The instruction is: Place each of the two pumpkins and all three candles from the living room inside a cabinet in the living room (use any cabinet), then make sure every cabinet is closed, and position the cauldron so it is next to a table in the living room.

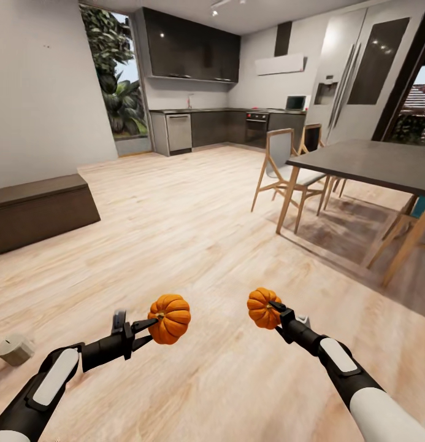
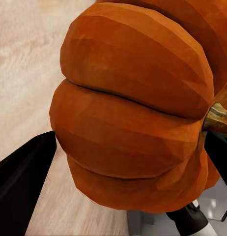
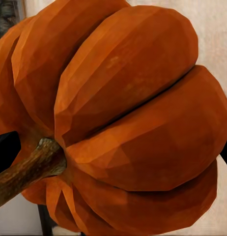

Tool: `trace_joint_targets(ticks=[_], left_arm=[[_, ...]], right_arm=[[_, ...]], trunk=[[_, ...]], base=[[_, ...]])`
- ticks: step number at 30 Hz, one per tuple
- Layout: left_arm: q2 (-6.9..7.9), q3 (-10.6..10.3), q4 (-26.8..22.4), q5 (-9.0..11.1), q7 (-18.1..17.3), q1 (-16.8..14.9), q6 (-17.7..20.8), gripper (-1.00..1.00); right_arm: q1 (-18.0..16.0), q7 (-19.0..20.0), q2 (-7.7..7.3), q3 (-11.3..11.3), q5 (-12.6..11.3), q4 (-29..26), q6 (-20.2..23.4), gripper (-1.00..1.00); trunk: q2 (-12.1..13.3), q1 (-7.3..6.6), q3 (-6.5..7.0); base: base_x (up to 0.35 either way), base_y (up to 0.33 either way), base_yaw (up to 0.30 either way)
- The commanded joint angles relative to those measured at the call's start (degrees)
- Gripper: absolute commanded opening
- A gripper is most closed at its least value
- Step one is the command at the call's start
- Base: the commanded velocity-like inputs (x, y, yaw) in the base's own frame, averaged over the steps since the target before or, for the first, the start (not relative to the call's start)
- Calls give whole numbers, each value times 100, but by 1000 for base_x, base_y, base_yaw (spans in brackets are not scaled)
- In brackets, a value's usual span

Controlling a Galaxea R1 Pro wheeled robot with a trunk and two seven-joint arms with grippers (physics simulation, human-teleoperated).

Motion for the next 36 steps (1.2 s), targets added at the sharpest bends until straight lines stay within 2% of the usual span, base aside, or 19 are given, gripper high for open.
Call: trace_joint_targets(ticks=[1,5,8,10,15,23,36], left_arm=[[-2,9,2,74,-27,-5,53,-100],[-2,9,-3,74,-27,-5,53,-100],[-2,9,-6,74,-27,-5,53,-100],[-2,9,-7,74,-27,-5,53,-100],[-2,9,-7,74,-27,-5,53,-100],[-2,9,-7,74,-27,-5,53,-100],[34,1,1,83,-27,-5,53,-100]], right_arm=[[-3,5,2,-31,-51,-5,47,-100],[-3,0,2,-22,-41,-5,48,-100],[-3,6,2,51,134,-5,48,-100],[-3,8,2,61,167,-5,45,-100],[-3,7,-5,67,184,-5,44,-100],[-3,-4,-5,67,186,-5,44,-100],[-3,-9,2,74,186,-5,44,-100]], trunk=[[-2,0,-4],[-2,0,-4],[-2,0,-4],[-2,0,-4],[-2,0,-4],[-2,0,-4],[-2,0,-4]], base=[[192,219,151],[184,228,42],[57,230,4],[14,229,1],[2,229,0],[0,22,6],[0,0,258]])
